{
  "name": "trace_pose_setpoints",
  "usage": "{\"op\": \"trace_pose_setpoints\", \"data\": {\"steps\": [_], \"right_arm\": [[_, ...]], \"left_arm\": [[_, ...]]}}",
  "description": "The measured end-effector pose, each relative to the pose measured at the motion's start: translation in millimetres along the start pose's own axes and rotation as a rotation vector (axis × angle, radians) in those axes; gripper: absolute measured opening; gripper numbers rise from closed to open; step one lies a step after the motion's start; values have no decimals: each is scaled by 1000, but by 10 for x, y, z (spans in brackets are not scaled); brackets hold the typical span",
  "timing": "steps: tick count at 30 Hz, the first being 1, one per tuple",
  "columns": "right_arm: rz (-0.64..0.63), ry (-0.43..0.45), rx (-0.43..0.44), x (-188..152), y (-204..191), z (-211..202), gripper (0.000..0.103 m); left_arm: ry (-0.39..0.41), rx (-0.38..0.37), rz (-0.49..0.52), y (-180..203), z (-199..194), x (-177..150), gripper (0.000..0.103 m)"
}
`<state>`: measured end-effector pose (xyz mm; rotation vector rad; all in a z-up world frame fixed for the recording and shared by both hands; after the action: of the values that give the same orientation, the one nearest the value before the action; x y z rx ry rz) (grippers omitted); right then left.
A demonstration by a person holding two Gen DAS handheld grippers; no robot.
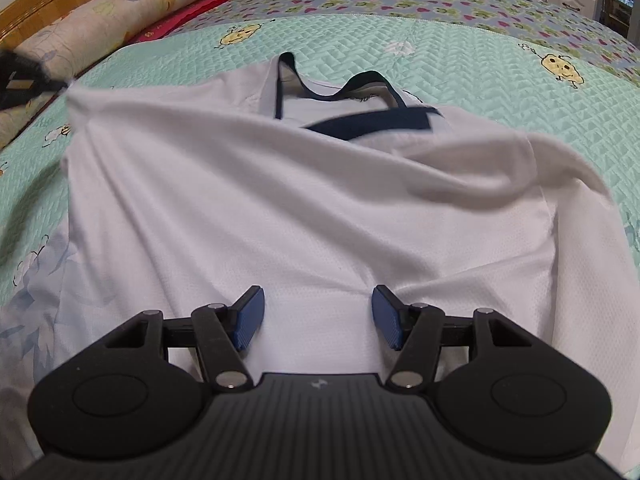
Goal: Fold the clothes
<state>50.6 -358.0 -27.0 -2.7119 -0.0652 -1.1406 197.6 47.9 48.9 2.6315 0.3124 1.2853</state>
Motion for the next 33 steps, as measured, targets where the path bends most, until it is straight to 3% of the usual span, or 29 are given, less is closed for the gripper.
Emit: {"op": "trace_pose_setpoints", "data": {"steps": [1, 6, 8, 10, 14, 19, 22, 26, 33], "right_arm": [[3, -1, -2, 0, 0, 4, 61], [-20, -14, -3, -2, -2, 8, 61], [-10, -10, 5, 10, 22, -18, 61], [19, 7, 17, 39, 58, -77, 61], [72, 58, 36, 128, 142, -227, 60], [-68, 188, -49, 452, 264, -457, 60], [-116, 193, -90, 644, 397, -395, 60], [-132, 198, -71, 875, 462, -199, 60], [-203, 136, -98, 1106, 313, 329, 60]], "left_arm": [[-38, 17, 10, -70, 32, -150, 3], [-55, 177, -47, -381, 98, -465, 16], [12, 267, -167, -567, -45, -424, 29], [79, 367, -238, -700, -221, -346, 32], [121, 365, -87, -404, -384, -237, 32], [138, 170, 153, 577, -374, -258, 33], [102, 7, 244, 1206, -222, -361, 36], [74, -166, 450, 2081, 81, -547, 43], [47, -217, 719, 2920, 557, -930, 50]]}}
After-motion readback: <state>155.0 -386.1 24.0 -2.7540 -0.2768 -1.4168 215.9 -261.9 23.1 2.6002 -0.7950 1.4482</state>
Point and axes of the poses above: each gripper's, at about its wrist camera, not at the fingertips, and z roughly the way its jaws point, y to its right, x to its top, the point moved 8 cm from there along z, roughly the way its jaws point, and after that the axes turned 9 degrees about y, right-handed, at the moved point
